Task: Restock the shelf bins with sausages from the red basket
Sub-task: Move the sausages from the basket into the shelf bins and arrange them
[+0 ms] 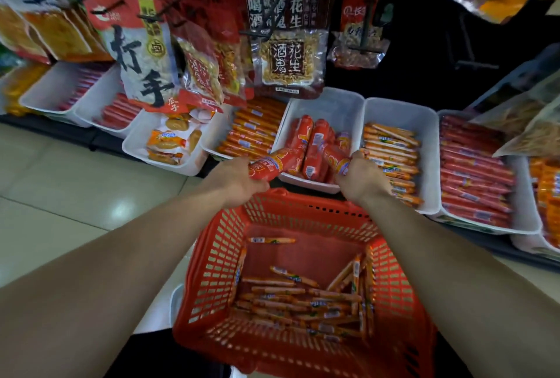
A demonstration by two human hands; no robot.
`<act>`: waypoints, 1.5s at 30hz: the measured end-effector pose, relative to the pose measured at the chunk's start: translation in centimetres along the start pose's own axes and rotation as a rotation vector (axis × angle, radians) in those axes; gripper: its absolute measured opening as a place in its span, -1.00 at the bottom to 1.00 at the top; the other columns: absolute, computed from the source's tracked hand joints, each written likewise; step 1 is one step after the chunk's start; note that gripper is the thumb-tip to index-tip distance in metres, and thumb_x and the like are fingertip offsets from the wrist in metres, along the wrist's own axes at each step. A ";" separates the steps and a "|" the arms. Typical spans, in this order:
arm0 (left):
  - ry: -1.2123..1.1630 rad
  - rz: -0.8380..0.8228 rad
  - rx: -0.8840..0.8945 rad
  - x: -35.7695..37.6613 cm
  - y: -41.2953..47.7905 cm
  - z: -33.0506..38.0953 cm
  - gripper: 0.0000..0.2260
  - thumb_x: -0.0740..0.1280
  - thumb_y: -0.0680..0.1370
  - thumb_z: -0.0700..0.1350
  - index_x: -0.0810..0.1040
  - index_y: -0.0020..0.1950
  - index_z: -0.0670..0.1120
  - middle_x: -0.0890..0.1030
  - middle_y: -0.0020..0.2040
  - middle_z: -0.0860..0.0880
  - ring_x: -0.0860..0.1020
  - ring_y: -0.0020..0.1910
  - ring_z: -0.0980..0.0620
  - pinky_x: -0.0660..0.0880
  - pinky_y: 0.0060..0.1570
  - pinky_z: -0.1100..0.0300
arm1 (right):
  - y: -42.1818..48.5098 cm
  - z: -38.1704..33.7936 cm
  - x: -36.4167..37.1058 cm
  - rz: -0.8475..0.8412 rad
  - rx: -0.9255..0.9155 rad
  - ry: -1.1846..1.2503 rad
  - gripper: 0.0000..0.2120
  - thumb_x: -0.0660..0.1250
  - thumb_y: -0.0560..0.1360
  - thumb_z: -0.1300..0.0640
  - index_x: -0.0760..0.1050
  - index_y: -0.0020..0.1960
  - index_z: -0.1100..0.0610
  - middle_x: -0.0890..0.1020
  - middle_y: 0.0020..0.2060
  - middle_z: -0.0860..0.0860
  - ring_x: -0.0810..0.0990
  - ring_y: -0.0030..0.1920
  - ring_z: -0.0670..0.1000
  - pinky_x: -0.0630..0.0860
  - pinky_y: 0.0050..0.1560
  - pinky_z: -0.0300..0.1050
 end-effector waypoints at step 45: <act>0.291 -0.314 -0.080 21.5 -6.7 -10.6 -0.25 0.29 0.56 0.24 0.15 0.58 -0.17 0.22 0.52 -0.29 0.26 0.46 -0.33 0.28 0.43 -0.10 | -13.2 13.4 18.3 -0.441 0.136 -0.080 -0.22 0.36 0.53 -0.06 0.08 0.59 0.19 0.05 0.56 0.28 0.13 0.52 0.35 0.21 0.50 0.12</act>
Point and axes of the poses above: each hand's wrist, its own y-axis towards the middle knuckle, its own x-axis out of the palm, z = x × y, the point moved 7 cm from there along y, towards the middle knuckle
